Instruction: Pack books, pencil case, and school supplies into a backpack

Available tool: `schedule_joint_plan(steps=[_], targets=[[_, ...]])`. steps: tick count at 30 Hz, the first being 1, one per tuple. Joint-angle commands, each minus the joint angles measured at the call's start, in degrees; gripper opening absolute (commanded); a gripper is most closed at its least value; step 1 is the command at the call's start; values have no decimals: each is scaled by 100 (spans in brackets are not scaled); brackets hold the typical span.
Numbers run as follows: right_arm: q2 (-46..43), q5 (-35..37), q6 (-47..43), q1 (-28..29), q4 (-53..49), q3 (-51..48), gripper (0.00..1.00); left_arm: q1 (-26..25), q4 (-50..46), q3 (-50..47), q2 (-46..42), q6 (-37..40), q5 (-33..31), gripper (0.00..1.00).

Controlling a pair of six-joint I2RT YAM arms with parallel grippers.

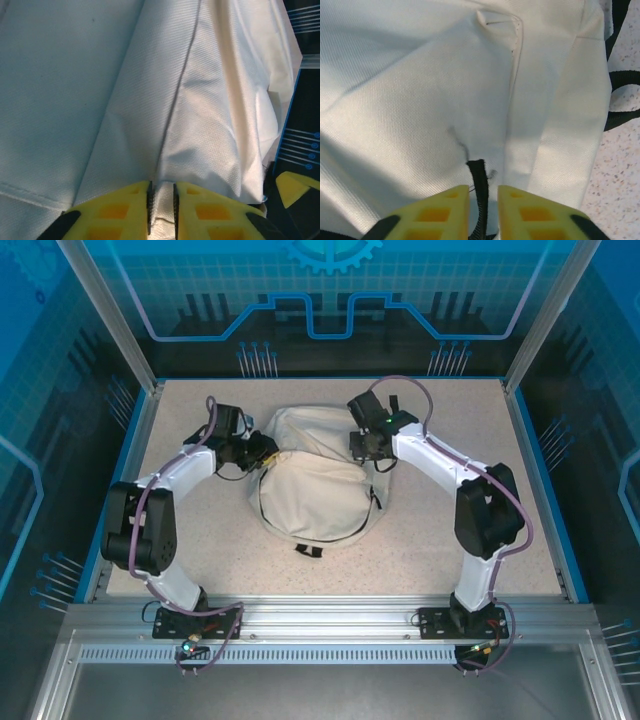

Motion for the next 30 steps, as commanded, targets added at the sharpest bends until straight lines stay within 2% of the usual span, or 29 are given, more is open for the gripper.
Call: schedule_joint_plan(steps=[1, 4, 8, 9, 13, 18, 23, 27, 30], targets=[[-633, 45, -99, -107, 135, -139, 52, 104, -465, 314, -318, 304, -390, 49], [-1409, 235, -111, -249, 296, -594, 77, 192, -875, 394, -766, 501, -817, 70], [-2533, 511, -263, -654, 665, -1371, 97, 307, -1329, 412, -1504, 898, -1764, 96], [-2825, 675, -329, -782, 797, -1592, 100, 325, -1387, 365, -1737, 1012, -2120, 99], [-3856, 1409, -507, -1356, 1273, -2471, 100, 338, -1189, -115, -2633, 1507, -3382, 99], [-4472, 2808, -370, -1859, 1731, -3443, 100, 338, -265, -1243, -3653, 1577, -4747, 99], [-4519, 2897, -434, -2365, 2656, -4477, 100, 338, 1357, -2777, -4235, 2015, -5893, 99], [-3957, 3194, -973, -2379, 3864, -5124, 100, 340, 2349, -3697, -4244, 2231, -6169, 99], [-3496, 2904, -1423, -2338, 4398, -5271, 100, 341, 2899, -4100, -3982, 2505, -6140, 99]])
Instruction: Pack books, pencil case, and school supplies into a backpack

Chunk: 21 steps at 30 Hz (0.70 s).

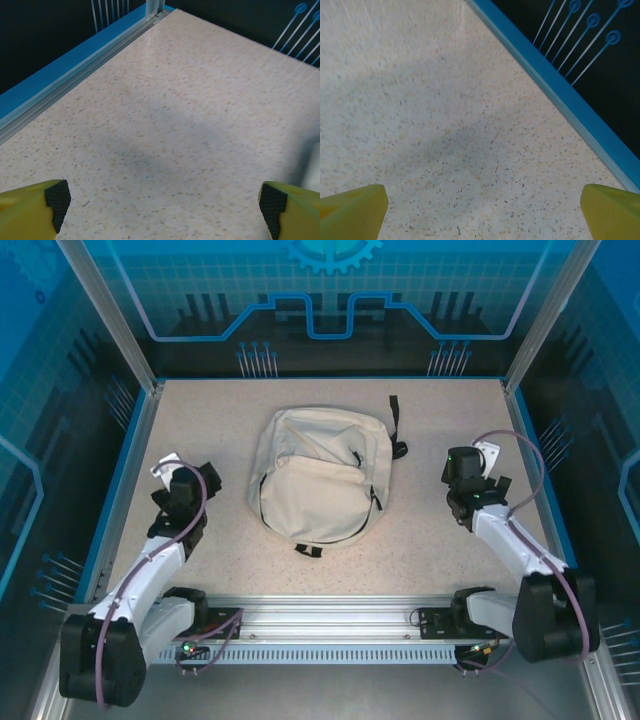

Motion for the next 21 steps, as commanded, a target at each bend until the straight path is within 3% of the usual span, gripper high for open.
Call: schedule_joint_plan(steps=[1, 6, 12, 18, 21], targets=[[331, -144, -694, 20, 1452, -255, 100, 26, 1307, -310, 213, 507, -356, 99], [464, -1295, -1246, 23, 3141, -927, 100, 34, 2694, -821, 759, 1113, 468, 99], [798, -2284, -1793, 11, 4358, -1331, 100, 35, 3943, -1030, 1493, 1669, 1388, 99], [1332, -2702, -1992, -14, 5118, -1450, 100, 89, 5017, -1030, 2152, 1912, 2054, 99], [1585, -2912, -2095, -10, 5405, -1492, 100, 102, 5368, -1003, 2491, 2008, 2051, 99]])
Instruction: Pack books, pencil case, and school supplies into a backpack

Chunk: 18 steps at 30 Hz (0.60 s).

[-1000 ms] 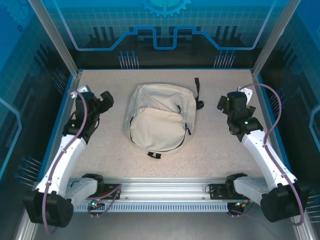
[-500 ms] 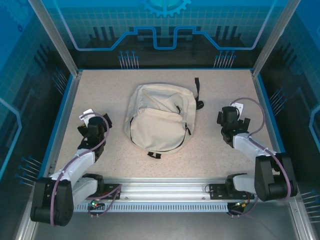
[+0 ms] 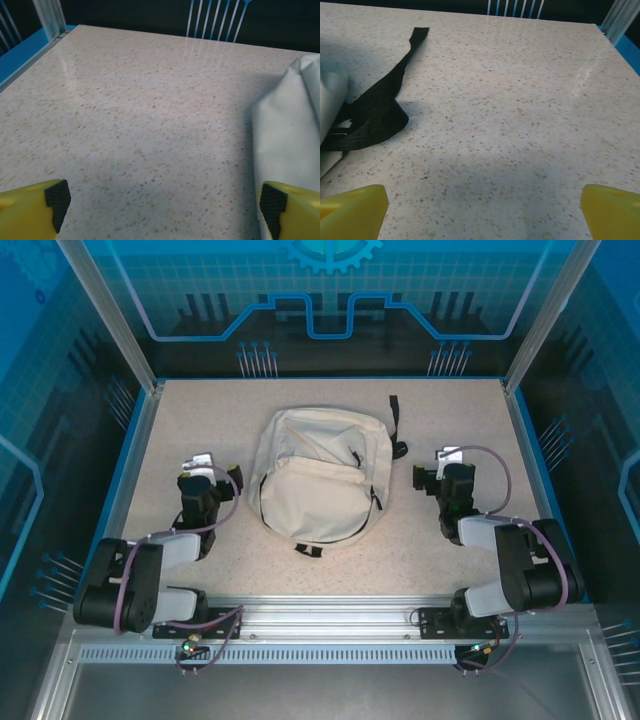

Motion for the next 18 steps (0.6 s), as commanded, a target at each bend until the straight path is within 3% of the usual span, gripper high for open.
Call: schedule_joint_plan(steps=[1, 8, 13, 18], targets=[[243, -395, -235, -16, 780, -77, 100, 72, 1032, -51, 335, 271, 318, 99], [333, -312, -229, -1, 654, 34, 100, 135, 1700, 72, 1263, 187, 89, 99], [342, -404, -145, -86, 500, 115, 100, 135, 738, 505, 1180, 113, -21, 99], [337, -453, -139, -99, 496, 116, 100, 135, 766, 510, 1204, 194, 197, 99]])
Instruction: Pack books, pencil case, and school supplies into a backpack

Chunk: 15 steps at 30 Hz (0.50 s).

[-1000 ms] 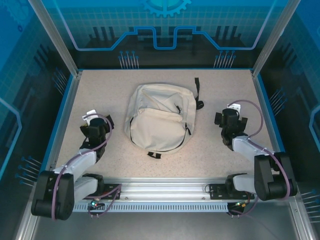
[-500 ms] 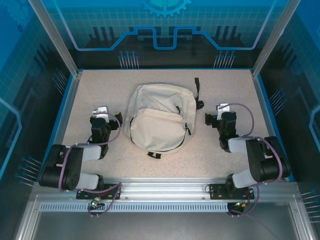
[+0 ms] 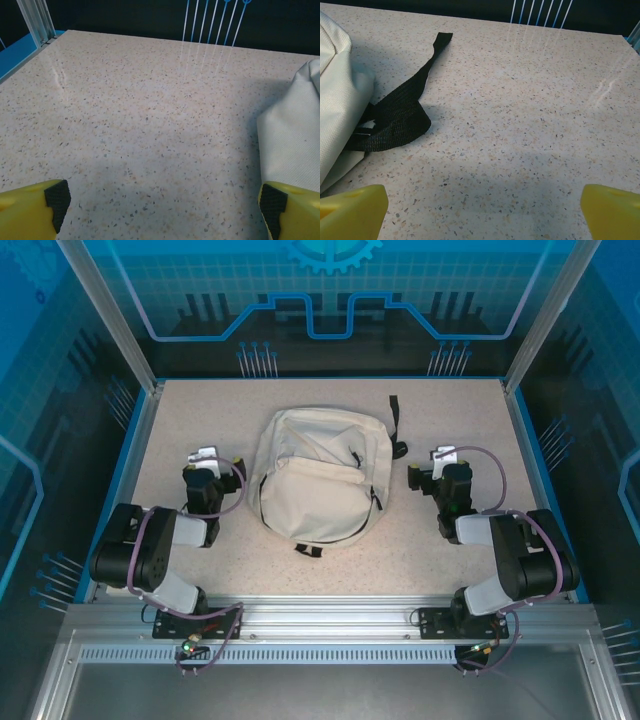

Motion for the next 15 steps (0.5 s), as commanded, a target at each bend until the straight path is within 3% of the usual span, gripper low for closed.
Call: schedule_joint_plan(steps=[1, 15], targets=[[51, -91, 21, -96, 60, 127, 100, 51, -147, 106, 10, 149, 200, 99], [56, -90, 24, -98, 60, 132, 100, 68, -262, 173, 9, 160, 359, 99]])
